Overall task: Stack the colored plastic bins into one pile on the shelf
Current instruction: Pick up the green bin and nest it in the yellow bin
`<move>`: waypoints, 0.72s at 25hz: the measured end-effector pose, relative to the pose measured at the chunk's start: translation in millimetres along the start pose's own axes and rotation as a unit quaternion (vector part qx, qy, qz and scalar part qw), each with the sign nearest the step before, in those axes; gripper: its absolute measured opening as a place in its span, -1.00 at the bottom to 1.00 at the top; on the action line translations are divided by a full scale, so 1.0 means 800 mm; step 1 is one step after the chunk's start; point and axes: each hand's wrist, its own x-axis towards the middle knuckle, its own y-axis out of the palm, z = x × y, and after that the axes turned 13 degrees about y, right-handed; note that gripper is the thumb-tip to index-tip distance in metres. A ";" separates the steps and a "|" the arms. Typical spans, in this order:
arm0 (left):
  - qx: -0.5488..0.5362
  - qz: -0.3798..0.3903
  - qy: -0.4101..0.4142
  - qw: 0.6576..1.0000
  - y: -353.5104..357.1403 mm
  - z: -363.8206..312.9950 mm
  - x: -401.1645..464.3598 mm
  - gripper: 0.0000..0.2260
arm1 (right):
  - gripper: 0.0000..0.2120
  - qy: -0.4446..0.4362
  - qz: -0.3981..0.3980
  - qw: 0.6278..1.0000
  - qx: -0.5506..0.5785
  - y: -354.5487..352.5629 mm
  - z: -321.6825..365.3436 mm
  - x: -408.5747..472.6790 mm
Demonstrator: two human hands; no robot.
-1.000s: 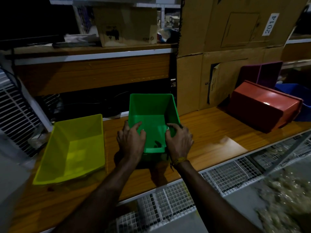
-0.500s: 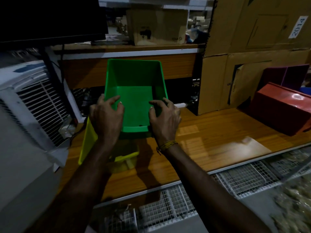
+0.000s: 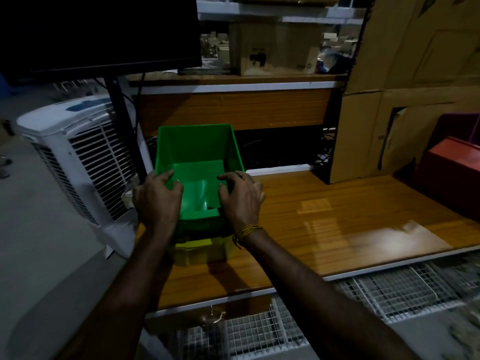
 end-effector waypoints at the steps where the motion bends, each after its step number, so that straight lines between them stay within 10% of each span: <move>1: 0.001 0.006 -0.003 1.000 0.003 0.004 -0.003 -0.62 | -0.73 0.002 0.007 1.000 -0.007 0.007 -0.003 -0.001; 18: 0.028 0.103 -0.070 0.992 0.061 0.027 -0.054 -0.61 | -0.69 0.033 0.125 0.989 -0.073 0.059 -0.074 -0.005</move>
